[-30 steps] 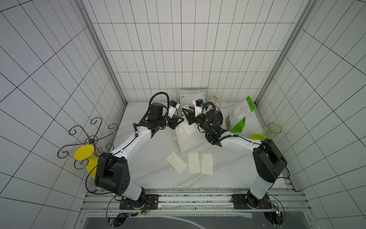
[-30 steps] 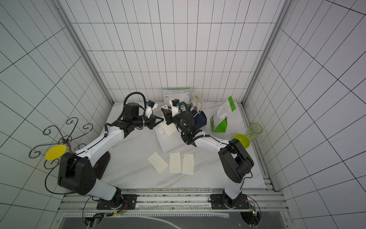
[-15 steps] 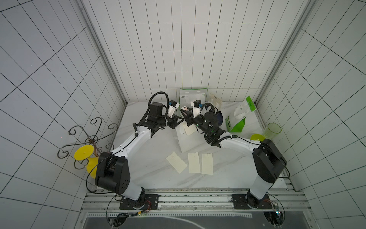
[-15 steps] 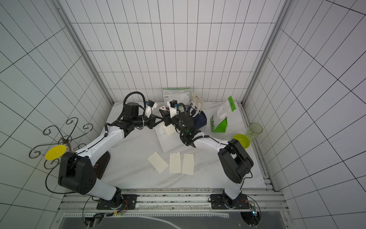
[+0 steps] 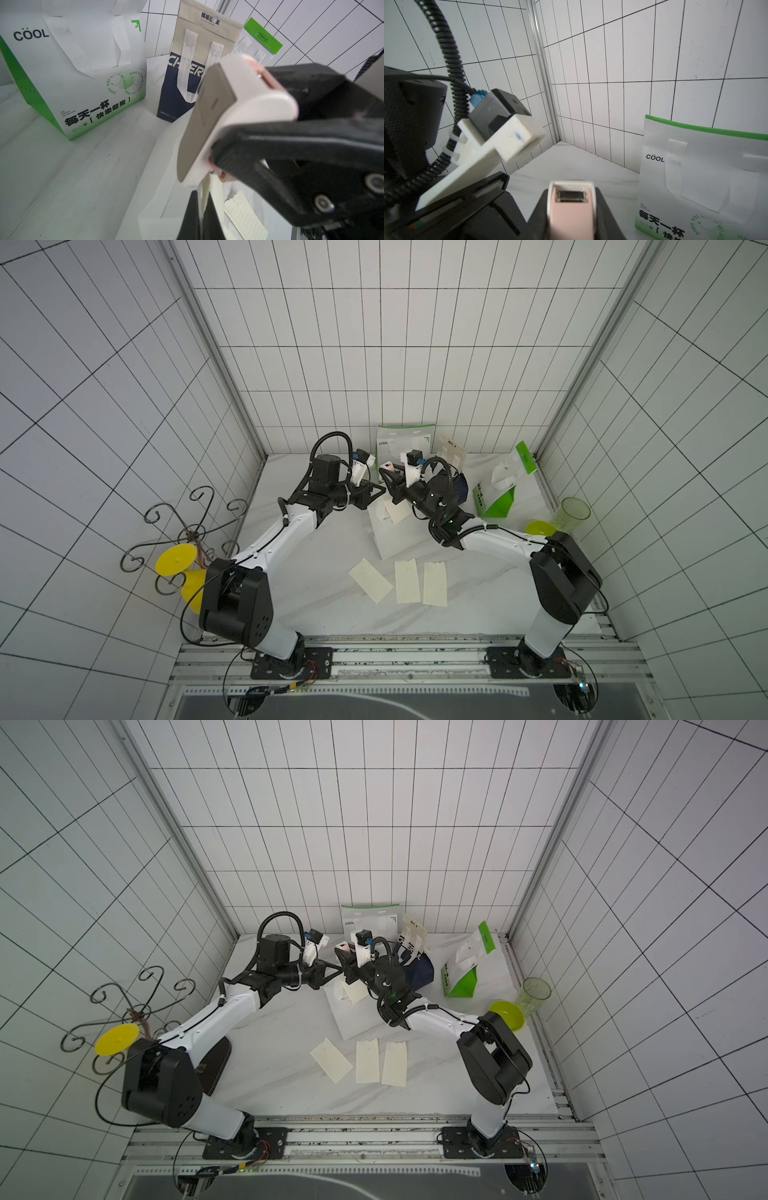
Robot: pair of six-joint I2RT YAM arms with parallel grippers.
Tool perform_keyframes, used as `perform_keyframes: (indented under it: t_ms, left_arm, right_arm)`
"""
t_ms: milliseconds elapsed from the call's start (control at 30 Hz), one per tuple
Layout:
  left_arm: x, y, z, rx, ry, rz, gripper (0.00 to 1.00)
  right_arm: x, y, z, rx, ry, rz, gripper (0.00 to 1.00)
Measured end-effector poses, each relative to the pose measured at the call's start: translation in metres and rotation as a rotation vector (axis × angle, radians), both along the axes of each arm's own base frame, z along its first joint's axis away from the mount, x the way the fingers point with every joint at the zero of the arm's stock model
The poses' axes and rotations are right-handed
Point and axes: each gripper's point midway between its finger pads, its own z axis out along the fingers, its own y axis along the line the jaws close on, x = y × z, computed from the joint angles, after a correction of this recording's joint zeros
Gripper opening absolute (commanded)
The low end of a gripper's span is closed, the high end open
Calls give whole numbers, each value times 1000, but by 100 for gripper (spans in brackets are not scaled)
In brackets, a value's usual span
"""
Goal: Staple the receipts to the bags
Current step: Place the stapler in the takeout bag.
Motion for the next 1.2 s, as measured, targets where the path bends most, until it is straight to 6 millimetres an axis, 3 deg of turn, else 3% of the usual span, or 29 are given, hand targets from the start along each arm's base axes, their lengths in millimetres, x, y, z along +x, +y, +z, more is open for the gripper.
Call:
perform_keyframes:
  t_ms: [533,933,1067,1200]
  left_arm:
    - [1,-1,4,-13,-16,-6,0]
    - [-3,4,-1,24,-56,23,0]
    - [-8,4,1,37,-82,26,0]
    - [-12,4,1,41,-98,19,0]
  right_arm:
    - [-2,-2,-3,-13,-6,-3,3]
    - [-4,-2,-28,-87,101,-27,7]
    - [-7,-4,-29,-98,123,-29,15]
    - [-11,-5,-28,-101,142,-24,36]
